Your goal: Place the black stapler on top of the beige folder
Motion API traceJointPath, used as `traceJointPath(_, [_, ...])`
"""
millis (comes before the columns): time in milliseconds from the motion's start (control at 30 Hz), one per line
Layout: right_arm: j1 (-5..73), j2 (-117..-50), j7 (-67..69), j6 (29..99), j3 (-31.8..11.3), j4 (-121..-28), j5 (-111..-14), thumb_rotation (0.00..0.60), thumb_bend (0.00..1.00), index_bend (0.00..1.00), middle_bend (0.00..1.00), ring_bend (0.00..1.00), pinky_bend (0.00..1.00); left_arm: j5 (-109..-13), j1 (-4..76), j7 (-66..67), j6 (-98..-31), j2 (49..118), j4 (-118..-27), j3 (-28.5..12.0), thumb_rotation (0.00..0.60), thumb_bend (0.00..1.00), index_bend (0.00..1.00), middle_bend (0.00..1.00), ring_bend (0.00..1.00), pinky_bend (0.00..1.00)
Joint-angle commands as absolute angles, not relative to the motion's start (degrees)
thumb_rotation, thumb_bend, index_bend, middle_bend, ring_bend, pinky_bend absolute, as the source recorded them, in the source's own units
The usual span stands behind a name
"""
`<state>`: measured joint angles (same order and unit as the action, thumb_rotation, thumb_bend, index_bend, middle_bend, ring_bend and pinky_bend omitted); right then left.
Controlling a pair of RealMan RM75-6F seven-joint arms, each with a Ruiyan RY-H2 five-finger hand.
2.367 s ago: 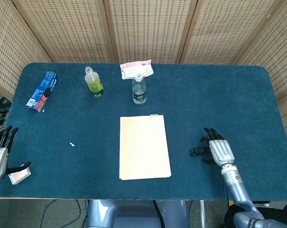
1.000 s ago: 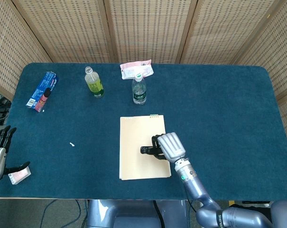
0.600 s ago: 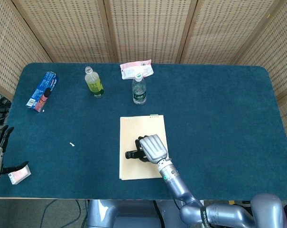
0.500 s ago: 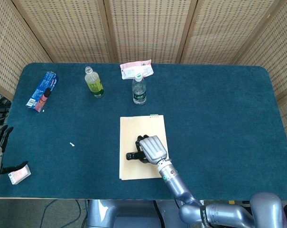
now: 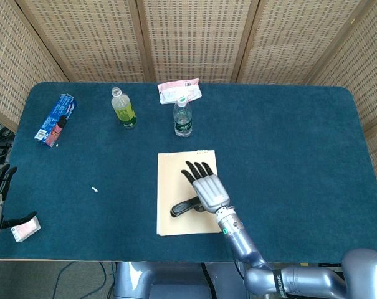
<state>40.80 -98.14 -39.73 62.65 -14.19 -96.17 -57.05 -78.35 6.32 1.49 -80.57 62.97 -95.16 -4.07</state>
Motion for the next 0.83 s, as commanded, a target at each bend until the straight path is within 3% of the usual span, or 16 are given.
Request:
traceJointPath(33, [37.4,-91.8,-37.3,65.9,-12.0,-99.4,-60.5,0.6,0.16,0.14,0.0,0.0,0.1,-78.3,6.3,1.5,-80.5,63.0,-95.1,-4.1,0.6,0.01,0.0,0.0,0.0,0.0])
traceJointPath(233, [30.8,-83.0,-29.0,70.4,-6.3,-99.8,-68.5,0.6,0.16,0.14,0.0,0.0,0.07,-78.9,6.2,2.5,-81.1,63.2,-95.5,-3.9,0.6,0.01,0.0,0.0,0.0,0.0])
traceJointPath(433, [24.7,-78.8,-19.6,75.7,-1.7,-96.8,-75.6,0.6,0.15,0.1,0.0,0.0,0.0,-79.7,6.0,3.6,-81.8,63.5,-96.0,-3.6,0.6,0.01,0.0,0.0,0.0,0.0])
traceJointPath(833, [17.3,-76.3,-8.4,83.2,0.8,-91.6,-81.4,0.6,0.15,0.1,0.0,0.0,0.0,-81.0,5.6,4.4,-83.1,63.8,-96.1,-3.3,0.6,0.01,0.0,0.0,0.0,0.0])
